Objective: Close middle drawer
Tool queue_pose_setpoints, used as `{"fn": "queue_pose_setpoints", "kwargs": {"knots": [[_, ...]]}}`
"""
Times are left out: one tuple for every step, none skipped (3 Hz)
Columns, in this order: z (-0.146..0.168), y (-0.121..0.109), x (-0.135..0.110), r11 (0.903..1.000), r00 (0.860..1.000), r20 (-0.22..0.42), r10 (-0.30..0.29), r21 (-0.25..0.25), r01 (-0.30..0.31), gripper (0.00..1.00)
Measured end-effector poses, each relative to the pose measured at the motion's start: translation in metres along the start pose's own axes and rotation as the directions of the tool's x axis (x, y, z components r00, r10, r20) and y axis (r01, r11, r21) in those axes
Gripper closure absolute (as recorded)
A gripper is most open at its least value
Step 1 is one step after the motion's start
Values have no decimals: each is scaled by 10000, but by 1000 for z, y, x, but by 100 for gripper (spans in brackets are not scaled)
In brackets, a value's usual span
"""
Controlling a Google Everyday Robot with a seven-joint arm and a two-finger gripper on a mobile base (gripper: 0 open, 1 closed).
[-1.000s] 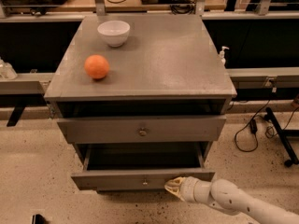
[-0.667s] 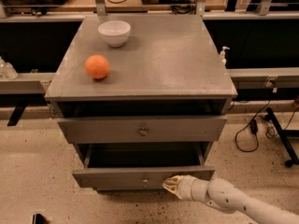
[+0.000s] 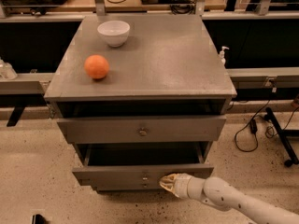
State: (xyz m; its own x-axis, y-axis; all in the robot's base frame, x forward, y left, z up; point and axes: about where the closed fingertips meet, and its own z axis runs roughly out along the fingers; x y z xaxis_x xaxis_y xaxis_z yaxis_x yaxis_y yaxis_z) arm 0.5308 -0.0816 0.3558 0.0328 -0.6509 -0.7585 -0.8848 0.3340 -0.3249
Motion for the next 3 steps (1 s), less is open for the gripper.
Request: {"fn": "queue_pose_setpoints", "kwargs": {"knots": [[16,-7,-3,9996,9996,-6,-269,-19,269,100],[16,-6,-3,9996,9996,-6,-268,-19,268,100],[28,-12,-3,9994,9993,-82,-358,-40,358,100]]}}
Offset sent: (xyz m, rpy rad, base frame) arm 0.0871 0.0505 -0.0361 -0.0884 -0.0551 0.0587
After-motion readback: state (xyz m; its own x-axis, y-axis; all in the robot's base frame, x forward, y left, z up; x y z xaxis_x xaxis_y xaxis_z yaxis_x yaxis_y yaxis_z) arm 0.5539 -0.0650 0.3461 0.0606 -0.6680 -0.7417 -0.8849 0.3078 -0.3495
